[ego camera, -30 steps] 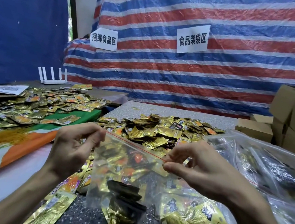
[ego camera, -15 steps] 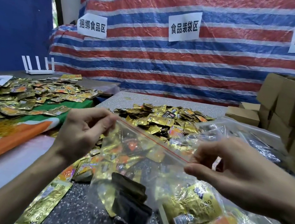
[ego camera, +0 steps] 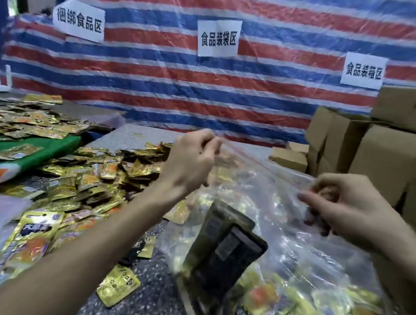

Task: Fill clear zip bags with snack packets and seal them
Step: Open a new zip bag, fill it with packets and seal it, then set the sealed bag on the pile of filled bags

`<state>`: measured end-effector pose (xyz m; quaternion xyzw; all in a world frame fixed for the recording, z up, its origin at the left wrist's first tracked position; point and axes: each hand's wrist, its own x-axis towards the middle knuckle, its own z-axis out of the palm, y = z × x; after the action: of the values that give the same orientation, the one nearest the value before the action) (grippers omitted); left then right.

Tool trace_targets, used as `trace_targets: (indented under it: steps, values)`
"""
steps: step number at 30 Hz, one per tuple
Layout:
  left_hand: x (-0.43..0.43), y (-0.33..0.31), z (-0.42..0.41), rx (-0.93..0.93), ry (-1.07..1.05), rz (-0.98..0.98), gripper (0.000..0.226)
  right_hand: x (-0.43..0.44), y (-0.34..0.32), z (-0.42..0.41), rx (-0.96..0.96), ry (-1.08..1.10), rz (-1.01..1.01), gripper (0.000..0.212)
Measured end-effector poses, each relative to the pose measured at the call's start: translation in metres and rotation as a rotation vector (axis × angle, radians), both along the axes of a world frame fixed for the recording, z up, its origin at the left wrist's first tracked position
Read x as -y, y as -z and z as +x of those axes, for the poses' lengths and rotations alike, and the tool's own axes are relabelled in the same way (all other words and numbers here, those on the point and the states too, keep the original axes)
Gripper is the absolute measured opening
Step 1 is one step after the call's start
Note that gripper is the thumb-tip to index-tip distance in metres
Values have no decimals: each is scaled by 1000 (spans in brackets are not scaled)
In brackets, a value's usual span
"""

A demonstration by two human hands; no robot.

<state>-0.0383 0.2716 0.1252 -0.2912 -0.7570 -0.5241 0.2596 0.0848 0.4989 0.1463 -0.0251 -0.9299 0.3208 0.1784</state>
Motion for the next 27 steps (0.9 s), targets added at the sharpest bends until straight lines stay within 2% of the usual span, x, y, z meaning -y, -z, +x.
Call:
trace_targets:
  steps: [3,5,8,10,13,15,17,19,20,23,25,27]
  values:
    - [-40,-38,-19,-89,-11,143,31,-9,-21,-17,-294,93,-254,14]
    - [-71,-68,-37,-112,-47,244,30,-14,-43,-32,-510,132,-337,14]
    - [-112,-100,-60,-22,100,491,32,-25,-70,-56,-773,218,-210,12]
    - [-127,-97,-69,-45,106,505,26,-35,-72,-70,-836,279,-145,14]
    - [-136,-56,-77,-22,182,329,22,-54,-51,-83,-755,355,-98,11]
    - [-133,-13,-84,39,193,86,21,-68,-24,-89,-534,400,-47,11]
    - [-124,33,-89,145,159,-170,21,-75,5,-90,-230,442,5,11]
    - [-112,67,-88,245,136,-278,20,-72,27,-88,3,447,1,16]
    - [-106,77,-87,266,132,-273,19,-68,33,-87,56,459,0,17]
    - [-93,83,-77,320,182,-218,16,-51,35,-86,55,586,116,15]
    - [-78,81,-67,326,216,-207,31,-32,30,-86,16,666,266,25]
    - [-53,83,-56,311,182,-212,38,-5,29,-89,-67,630,314,35]
